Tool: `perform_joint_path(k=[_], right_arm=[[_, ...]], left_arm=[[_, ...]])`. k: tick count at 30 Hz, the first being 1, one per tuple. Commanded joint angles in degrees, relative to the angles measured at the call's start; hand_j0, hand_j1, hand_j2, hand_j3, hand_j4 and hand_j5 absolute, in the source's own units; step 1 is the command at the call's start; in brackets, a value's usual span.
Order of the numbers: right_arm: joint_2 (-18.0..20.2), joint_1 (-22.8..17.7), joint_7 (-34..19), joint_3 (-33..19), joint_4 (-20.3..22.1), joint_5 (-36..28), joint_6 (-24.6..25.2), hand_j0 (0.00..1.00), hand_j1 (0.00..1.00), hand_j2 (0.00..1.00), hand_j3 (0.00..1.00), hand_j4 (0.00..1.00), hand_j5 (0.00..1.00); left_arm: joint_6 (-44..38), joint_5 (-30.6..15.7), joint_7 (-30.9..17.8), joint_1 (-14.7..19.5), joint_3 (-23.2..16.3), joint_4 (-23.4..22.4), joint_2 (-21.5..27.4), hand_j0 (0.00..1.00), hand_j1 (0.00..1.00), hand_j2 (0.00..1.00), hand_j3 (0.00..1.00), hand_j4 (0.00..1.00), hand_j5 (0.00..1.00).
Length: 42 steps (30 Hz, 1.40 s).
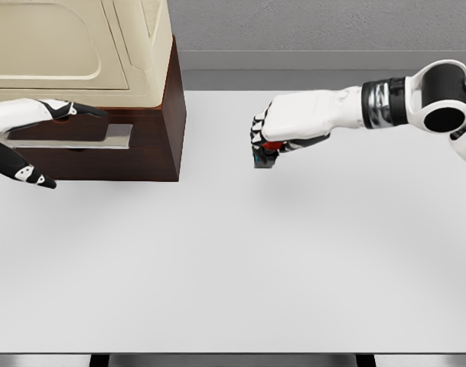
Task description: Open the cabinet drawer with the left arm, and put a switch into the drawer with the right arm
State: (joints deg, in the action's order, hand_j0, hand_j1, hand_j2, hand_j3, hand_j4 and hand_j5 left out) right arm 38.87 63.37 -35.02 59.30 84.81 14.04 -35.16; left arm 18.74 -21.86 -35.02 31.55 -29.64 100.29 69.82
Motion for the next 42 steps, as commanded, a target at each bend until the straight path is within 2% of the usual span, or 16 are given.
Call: perform_joint_path(k=[1, 6, 10, 22, 35, 38, 42], right_arm=[[-1.34, 0.0, 0.02, 0.03, 0.0, -0.33, 0.16, 0.41, 0.41, 0.41, 0.41, 0.41, 0.41], [-3.71, 1.76, 0.02, 1.34, 0.0, -0.33, 0.16, 0.41, 0.41, 0.41, 0.41, 0.41, 0.41], [-3.71, 2.55, 0.02, 1.52, 0.88, -0.42, 0.16, 0.41, 0.41, 0.41, 0.41, 0.41, 0.41], [-3.8, 3.78, 0.02, 1.52, 2.37, -3.23, 0.16, 0.4, 0.4, 0.4, 0.4, 0.4, 0.4], [-3.62, 3.78, 0.02, 2.05, 5.71, -4.99, 0.16, 0.4, 0.4, 0.4, 0.4, 0.4, 0.4], [-3.62, 3.78, 0.02, 2.22, 6.06, -4.99, 0.16, 0.4, 0.4, 0.4, 0.4, 0.4, 0.4], [-3.62, 3.69, 0.02, 2.4, 6.06, -4.99, 0.16, 0.4, 0.4, 0.4, 0.4, 0.4, 0.4]], left_arm=[[-0.1, -0.29, 0.02, 0.0, 0.9, -0.18, 0.06, 1.0, 1.0, 1.0, 1.0, 1.0, 1.0], [-0.19, -0.29, 0.02, -0.88, 0.98, -0.27, -0.03, 1.0, 1.0, 1.0, 1.0, 1.0, 1.0], [-0.19, -0.2, 0.02, -1.67, 1.07, -0.45, -1.44, 1.0, 1.0, 1.0, 1.0, 1.0, 1.0], [-0.28, -0.2, 0.02, -2.37, 1.07, -2.21, -1.44, 1.0, 1.0, 1.0, 1.0, 1.0, 1.0], [-0.37, -0.2, 0.02, -3.95, 1.07, -2.47, -1.44, 1.0, 1.0, 1.0, 1.0, 1.0, 1.0], [-1.33, -0.2, 0.02, -4.22, 1.07, -3.7, -1.53, 1.0, 1.0, 1.0, 1.0, 1.0, 1.0], [-1.42, -0.2, 0.02, -4.48, 2.39, -4.31, -1.7, 1.0, 1.0, 1.0, 1.0, 1.0, 1.0]])
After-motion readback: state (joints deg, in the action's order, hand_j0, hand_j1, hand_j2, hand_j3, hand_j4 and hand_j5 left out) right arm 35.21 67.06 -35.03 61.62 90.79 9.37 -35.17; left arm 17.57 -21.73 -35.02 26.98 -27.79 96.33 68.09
